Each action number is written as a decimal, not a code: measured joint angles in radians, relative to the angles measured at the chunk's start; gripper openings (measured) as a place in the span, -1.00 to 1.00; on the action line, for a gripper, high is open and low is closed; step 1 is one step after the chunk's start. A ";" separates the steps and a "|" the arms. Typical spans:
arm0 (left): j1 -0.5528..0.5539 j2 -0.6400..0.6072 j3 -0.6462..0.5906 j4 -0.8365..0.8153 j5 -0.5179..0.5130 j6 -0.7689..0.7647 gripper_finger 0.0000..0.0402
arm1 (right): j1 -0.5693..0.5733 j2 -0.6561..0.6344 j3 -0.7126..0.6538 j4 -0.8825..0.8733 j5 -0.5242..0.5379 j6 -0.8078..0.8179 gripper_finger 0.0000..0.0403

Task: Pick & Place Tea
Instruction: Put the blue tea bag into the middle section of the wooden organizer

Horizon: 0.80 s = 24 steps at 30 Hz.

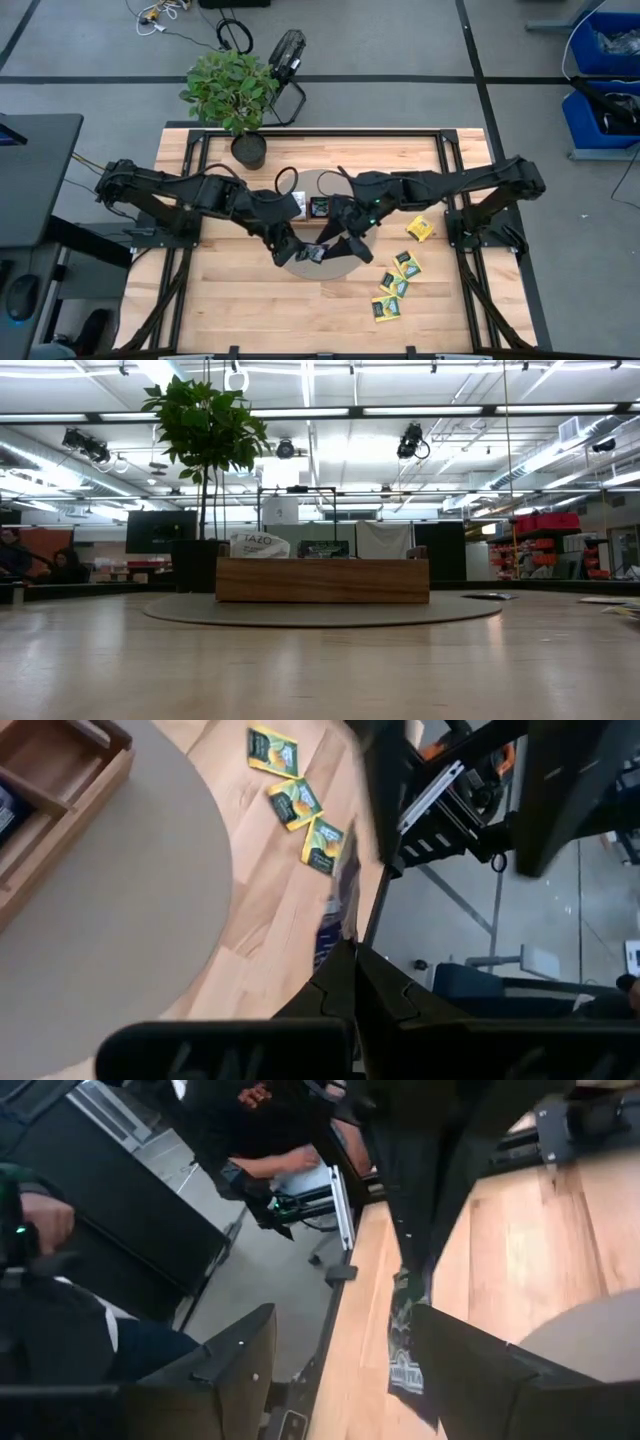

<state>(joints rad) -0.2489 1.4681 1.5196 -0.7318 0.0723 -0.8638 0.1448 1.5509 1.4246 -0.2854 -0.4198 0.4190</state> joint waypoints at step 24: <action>-0.056 0.000 0.000 -0.037 -0.002 0.012 -0.99 | -0.011 0.018 0.000 0.059 0.014 -0.032 0.19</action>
<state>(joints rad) -0.3049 1.4681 1.5192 -0.7686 0.0707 -0.8521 0.1335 1.5690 1.4246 -0.2262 -0.4053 0.3866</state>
